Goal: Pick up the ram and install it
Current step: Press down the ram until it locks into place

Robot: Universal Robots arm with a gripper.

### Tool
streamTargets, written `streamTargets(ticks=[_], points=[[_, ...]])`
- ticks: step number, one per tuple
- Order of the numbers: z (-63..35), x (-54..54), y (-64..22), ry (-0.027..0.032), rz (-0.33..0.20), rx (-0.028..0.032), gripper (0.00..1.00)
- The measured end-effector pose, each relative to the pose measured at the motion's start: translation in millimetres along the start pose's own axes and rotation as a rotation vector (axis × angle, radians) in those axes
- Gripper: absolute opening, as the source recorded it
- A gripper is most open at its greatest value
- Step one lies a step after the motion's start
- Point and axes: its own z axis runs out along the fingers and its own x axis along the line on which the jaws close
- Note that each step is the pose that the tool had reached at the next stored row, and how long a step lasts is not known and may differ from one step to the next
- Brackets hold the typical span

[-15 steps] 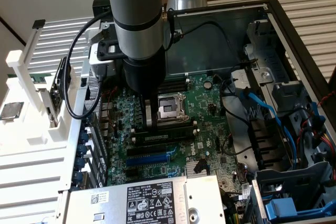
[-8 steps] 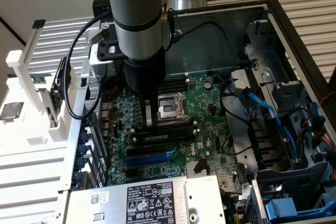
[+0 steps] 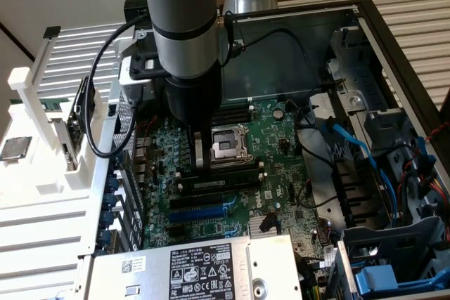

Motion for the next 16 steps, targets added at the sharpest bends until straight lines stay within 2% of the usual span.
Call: streamTargets(ticks=[7,11,13,16], points=[[-17.9,-0.9,-2.1,0.0001,0.0,0.0002,0.11],[-20.5,-1.2,-8.5,0.0,0.0,0.0003,0.11],[-22.0,-1.5,-19.5,0.0001,0.0,0.0002,0.11],[-22.7,-1.5,-23.9,0.0003,0.003,0.0002,0.11]])
